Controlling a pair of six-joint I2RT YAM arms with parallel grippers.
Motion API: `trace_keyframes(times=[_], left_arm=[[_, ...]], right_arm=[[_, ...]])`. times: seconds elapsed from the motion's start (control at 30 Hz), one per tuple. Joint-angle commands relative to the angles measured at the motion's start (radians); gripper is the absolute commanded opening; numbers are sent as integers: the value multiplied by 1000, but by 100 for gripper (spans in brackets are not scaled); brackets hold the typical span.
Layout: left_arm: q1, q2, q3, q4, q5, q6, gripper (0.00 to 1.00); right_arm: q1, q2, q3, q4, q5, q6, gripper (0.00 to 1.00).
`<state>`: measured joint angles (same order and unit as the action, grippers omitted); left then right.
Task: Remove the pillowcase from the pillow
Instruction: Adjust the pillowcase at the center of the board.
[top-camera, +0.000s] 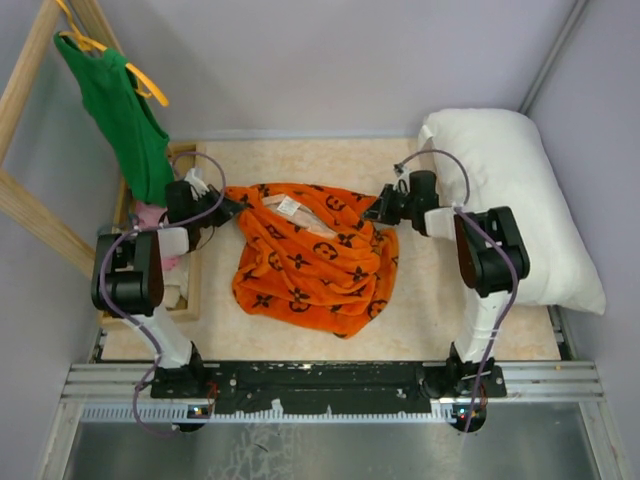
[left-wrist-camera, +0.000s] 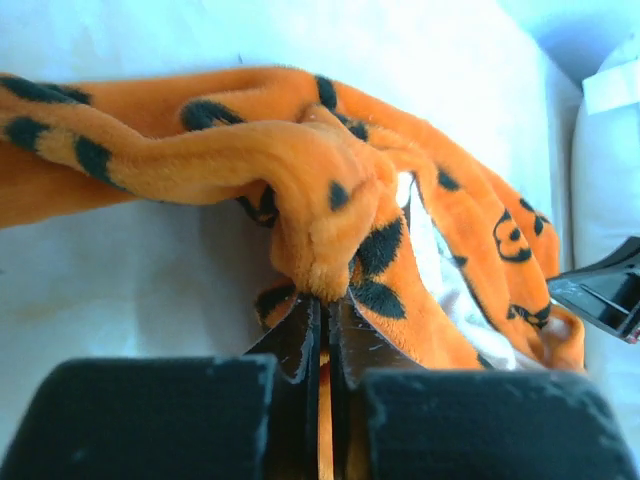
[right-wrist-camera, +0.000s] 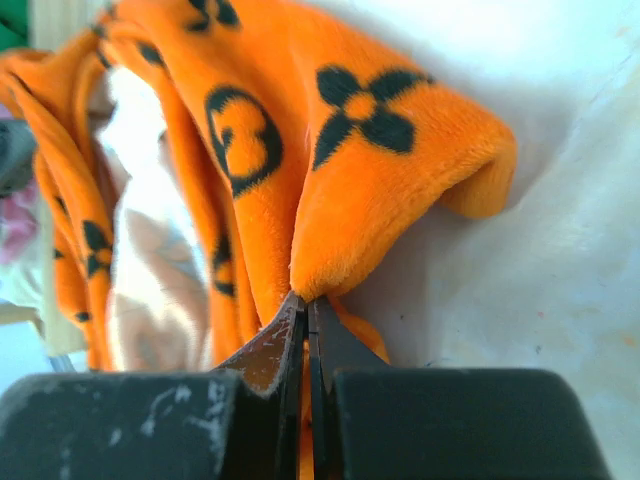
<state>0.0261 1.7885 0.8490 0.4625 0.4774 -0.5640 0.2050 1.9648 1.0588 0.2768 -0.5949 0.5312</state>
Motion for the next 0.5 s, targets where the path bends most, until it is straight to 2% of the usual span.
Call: trace_keyframes(times=[0.0, 0.1, 0.2, 0.37, 0.47], left_arm=[[61, -145, 40, 81, 53, -34, 0], [61, -300, 101, -62, -48, 34, 0], [60, -441, 135, -150, -141, 89, 0], [62, -615, 132, -217, -245, 164, 0], [62, -670, 174, -266, -270, 199, 0]], right_arm=[[-103, -249, 18, 69, -54, 94, 0], [-182, -422, 61, 14, -15, 120, 0], [-198, -529, 103, -69, 58, 106, 0], [-199, -634, 107, -88, 87, 129, 0], [-199, -625, 221, -138, 70, 117, 0]])
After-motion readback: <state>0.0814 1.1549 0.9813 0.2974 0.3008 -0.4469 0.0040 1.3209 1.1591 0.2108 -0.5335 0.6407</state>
